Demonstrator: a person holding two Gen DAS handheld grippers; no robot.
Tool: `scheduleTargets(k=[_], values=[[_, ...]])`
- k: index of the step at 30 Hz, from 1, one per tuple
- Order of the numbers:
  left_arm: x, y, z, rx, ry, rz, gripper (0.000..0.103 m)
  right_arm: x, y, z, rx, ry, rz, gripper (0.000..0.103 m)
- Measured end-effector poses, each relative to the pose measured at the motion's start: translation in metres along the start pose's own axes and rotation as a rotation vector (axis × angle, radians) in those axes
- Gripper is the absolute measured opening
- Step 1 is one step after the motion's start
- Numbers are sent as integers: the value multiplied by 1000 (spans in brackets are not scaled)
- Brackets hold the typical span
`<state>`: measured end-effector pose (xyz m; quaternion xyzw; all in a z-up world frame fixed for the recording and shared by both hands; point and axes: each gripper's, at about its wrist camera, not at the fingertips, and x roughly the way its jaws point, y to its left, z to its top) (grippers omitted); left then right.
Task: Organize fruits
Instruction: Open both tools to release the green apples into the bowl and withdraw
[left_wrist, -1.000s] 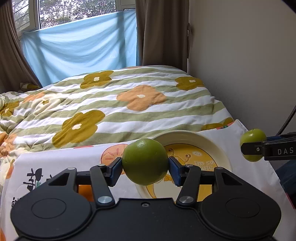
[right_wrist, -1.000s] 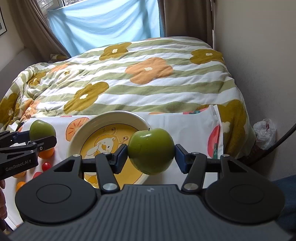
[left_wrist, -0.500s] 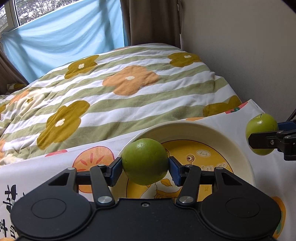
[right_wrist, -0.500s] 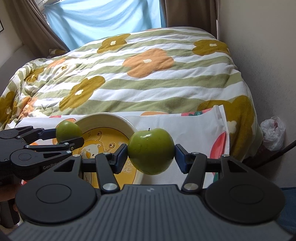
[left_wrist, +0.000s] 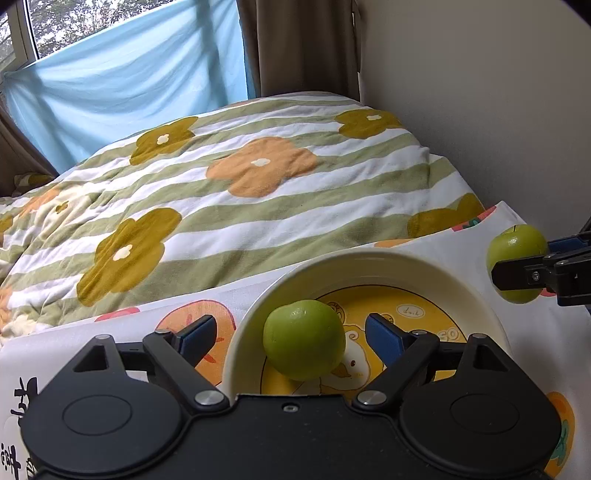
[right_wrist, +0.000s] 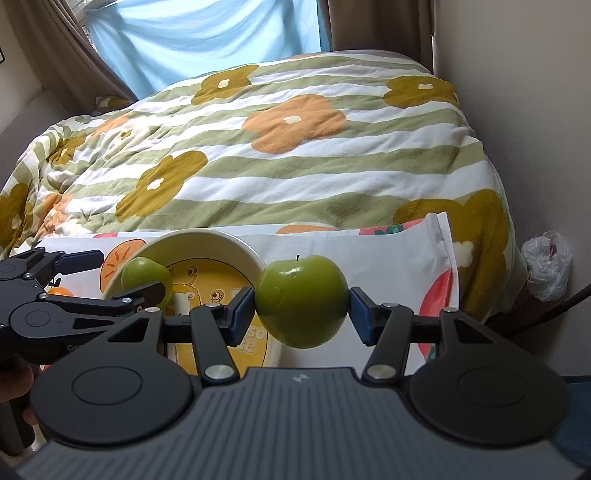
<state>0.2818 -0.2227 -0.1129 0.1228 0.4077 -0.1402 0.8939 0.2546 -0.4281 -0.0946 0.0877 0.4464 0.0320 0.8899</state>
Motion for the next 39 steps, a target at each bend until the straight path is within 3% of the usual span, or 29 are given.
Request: scheduleTargets(k=[12, 26, 32, 33, 36, 39], values=[[-21, 31, -11, -78, 5, 28, 90, 15, 23, 2, -52, 20, 44, 70], [-32, 48, -25, -128, 19, 67, 90, 50, 67, -3, -317, 16, 109, 70], [-37, 52, -28, -144, 20, 84, 90, 54, 74, -8, -372, 18, 112, 71], [-37, 51, -28, -145, 20, 86, 90, 54, 75, -8, -391, 20, 110, 73], [-38, 52, -28, -153, 19, 89, 90, 49, 79, -11, -443, -31, 58, 103], [-41, 53, -28, -159, 15, 93, 90, 43, 76, -12, -444, -54, 56, 103]])
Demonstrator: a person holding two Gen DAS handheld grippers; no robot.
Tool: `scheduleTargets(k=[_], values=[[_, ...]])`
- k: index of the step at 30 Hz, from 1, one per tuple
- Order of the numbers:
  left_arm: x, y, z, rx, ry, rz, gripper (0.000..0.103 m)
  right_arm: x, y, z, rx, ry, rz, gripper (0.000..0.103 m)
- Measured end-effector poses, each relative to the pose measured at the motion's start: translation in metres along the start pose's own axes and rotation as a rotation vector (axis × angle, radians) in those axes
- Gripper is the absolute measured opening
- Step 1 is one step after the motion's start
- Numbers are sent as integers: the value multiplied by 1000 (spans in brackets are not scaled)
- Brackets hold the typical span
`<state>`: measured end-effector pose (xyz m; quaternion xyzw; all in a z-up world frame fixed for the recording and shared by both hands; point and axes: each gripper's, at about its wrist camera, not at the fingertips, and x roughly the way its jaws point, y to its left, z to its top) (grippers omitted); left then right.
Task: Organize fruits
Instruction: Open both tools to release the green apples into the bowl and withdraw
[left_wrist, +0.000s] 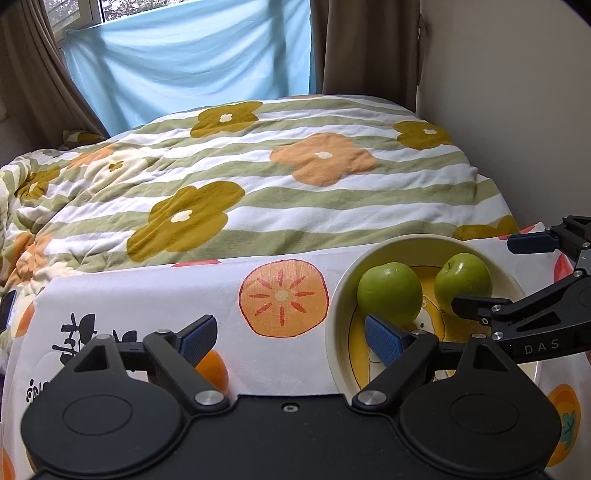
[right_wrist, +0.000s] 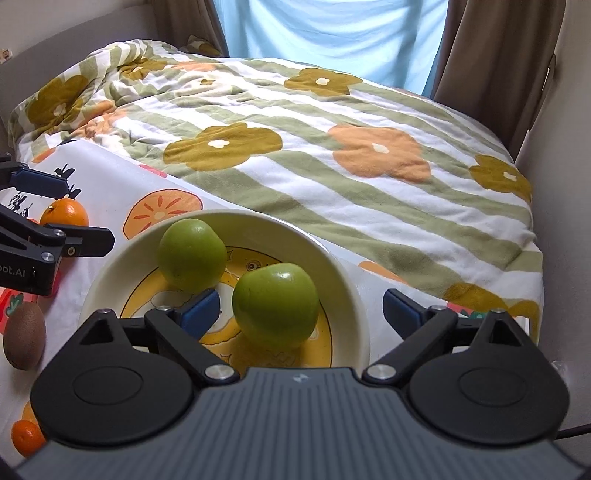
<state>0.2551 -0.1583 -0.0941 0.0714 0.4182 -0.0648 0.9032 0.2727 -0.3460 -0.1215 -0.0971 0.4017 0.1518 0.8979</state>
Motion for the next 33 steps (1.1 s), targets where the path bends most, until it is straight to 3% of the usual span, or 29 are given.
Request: scheduleTargets(k=[10, 21, 24, 26, 33], values=[[-18, 0, 0, -15, -26, 13, 90, -20, -7, -5, 50, -13, -6, 103], [-77, 14, -10, -57, -103, -6, 90, -73, -3, -9, 133, -58, 2, 103], [-99, 18, -17, -60, -131, -7, 93, -93, 5, -12, 164, -77, -10, 103], [-115, 19, -25, -61, -154, -5, 100, -108, 14, -16, 182, -88, -27, 103], [-161, 31, -62, -26, -189, -40, 102, -155, 50, -32, 258, -115, -73, 103]])
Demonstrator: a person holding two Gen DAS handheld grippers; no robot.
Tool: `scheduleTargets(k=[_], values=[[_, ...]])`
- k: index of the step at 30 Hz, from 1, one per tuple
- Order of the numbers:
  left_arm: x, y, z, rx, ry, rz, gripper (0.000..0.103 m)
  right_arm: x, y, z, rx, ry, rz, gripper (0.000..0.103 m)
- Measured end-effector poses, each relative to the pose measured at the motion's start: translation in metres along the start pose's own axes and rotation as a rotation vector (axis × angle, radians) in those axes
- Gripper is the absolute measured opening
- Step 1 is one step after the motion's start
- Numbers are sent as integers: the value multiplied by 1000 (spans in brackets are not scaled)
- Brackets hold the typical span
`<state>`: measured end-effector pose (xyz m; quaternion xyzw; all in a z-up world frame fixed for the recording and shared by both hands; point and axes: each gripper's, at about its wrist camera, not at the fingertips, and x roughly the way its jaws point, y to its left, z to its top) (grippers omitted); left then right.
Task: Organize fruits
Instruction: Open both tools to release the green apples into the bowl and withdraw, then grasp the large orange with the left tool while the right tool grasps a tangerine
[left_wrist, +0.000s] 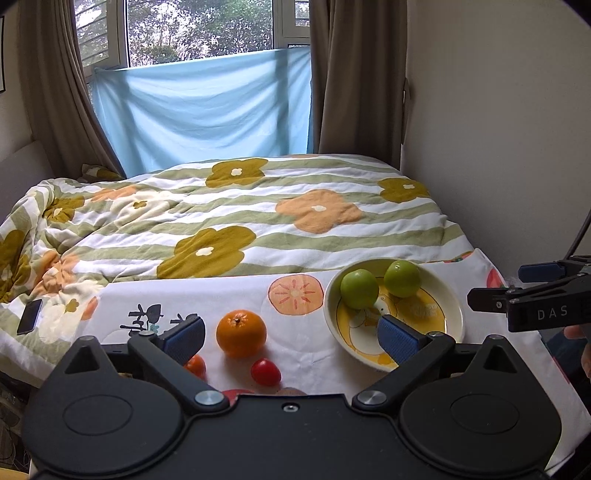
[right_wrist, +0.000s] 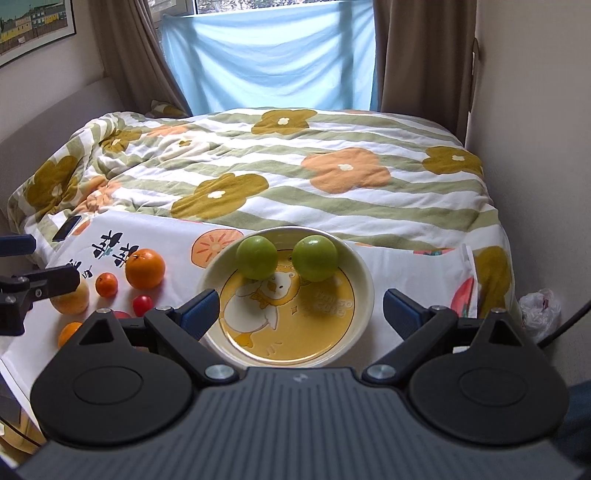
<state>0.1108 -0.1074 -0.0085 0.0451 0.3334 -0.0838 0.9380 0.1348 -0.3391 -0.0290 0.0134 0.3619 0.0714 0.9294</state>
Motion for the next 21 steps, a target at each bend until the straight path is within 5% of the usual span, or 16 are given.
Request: scheduleTargets(k=[9, 21], values=[[-33, 37, -44, 40, -11, -10, 103, -41, 47, -45, 101, 0, -87, 103], [-19, 86, -87, 95, 16, -29, 103, -43, 98, -104, 189, 2, -130, 103]])
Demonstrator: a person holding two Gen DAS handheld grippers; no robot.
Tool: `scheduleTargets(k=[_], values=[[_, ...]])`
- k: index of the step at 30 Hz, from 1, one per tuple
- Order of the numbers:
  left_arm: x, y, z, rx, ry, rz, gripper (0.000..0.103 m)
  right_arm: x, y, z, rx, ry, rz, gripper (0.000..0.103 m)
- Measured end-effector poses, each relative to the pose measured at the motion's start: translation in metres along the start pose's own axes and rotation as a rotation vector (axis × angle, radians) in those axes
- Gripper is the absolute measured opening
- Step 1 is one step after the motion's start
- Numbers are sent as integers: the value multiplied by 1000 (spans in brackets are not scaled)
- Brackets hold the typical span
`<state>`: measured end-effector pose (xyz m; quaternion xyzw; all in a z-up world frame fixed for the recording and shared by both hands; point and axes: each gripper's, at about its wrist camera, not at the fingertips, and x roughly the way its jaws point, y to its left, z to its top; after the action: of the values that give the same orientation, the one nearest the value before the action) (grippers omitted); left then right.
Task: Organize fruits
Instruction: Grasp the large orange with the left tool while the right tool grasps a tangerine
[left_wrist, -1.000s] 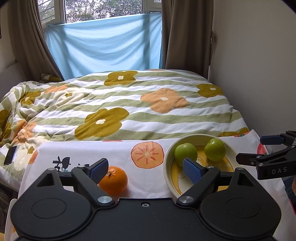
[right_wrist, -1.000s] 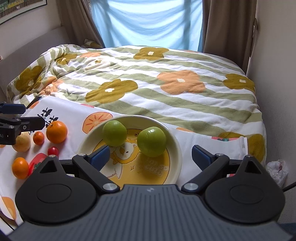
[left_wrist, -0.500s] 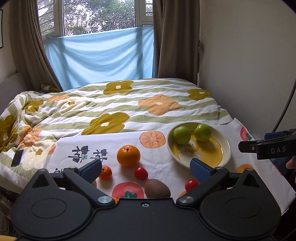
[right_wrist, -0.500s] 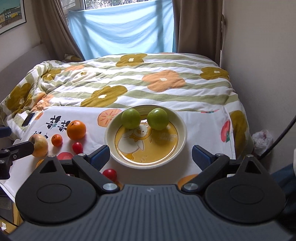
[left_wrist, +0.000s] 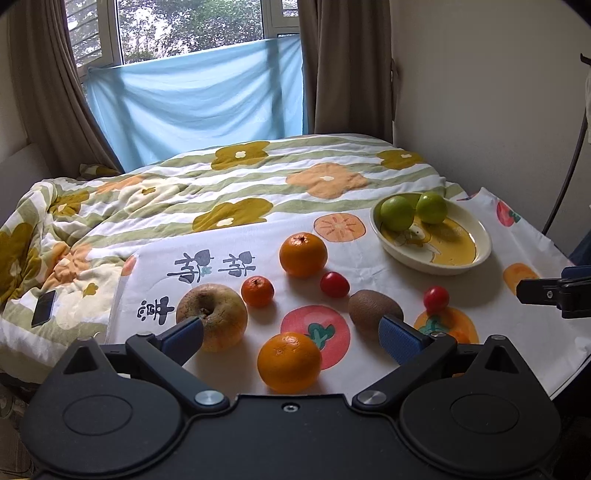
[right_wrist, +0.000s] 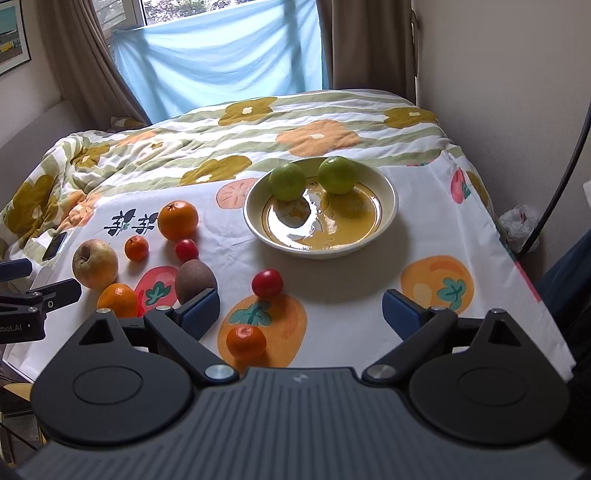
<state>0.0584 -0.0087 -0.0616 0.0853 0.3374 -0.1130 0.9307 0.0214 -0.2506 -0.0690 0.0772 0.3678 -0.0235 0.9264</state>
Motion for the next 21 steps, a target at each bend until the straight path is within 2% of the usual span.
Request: scheduleTargets(k=[3, 9, 14, 18, 21], values=[[14, 7, -10, 33, -4, -16, 102, 5, 6, -14, 19, 2, -4, 103], [46, 12, -21, 36, 22, -62, 99, 19, 17, -36, 36, 36, -8, 103], [70, 13, -28, 10, 62, -101, 91, 31, 20, -43, 49, 51, -15, 103], [81, 18, -33, -21, 85, -114, 90, 40, 21, -45, 50, 62, -19, 103], [86, 23, -33, -53, 100, -126, 82, 46, 23, -46, 42, 83, -11, 101]])
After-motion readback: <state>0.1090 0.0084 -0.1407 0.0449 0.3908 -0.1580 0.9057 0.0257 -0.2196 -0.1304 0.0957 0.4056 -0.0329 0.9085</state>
